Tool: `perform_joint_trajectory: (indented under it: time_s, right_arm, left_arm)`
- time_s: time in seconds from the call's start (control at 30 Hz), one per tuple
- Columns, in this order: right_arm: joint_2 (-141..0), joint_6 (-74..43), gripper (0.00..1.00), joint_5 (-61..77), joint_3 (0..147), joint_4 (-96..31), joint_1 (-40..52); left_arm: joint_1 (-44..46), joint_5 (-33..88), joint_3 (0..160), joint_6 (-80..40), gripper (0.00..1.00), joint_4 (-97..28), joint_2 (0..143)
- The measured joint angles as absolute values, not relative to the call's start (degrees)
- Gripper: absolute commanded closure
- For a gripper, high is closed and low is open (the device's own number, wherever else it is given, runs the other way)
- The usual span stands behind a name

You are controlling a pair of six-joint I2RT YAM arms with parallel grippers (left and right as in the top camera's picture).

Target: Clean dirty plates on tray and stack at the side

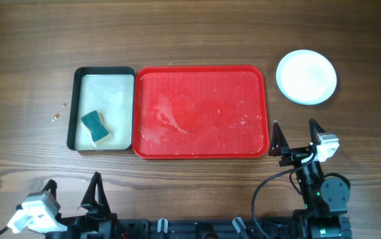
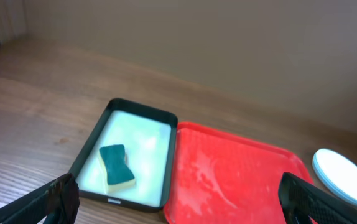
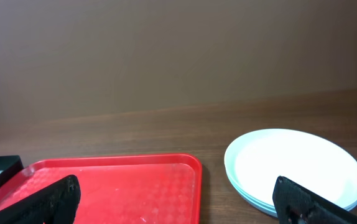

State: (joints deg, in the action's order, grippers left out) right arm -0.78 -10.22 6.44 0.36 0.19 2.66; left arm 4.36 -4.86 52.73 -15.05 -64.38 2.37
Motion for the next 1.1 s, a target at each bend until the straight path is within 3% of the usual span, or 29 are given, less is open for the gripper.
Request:
perform_joint_trajectory:
  time_s: [0.3, 0.7, 1.1]
  right_arm:
    - [-0.78, -10.22, 0.0, 6.44, 0.36, 0.19, 2.66]
    - [-0.8, -10.22, 0.0, 6.44, 0.36, 0.19, 2.66]
    - [-0.78, -10.22, 0.0, 6.44, 0.36, 0.19, 2.66]
  left_arm:
    - [4.45, -4.84, 46.04, -15.03, 0.0, -61.14, 0.89]
    - [4.45, -0.64, 39.66, -15.07, 0.0, -24.38, 0.8]
    - [4.45, 6.48, 18.52, -15.07, 0.0, 11.11, 0.8]
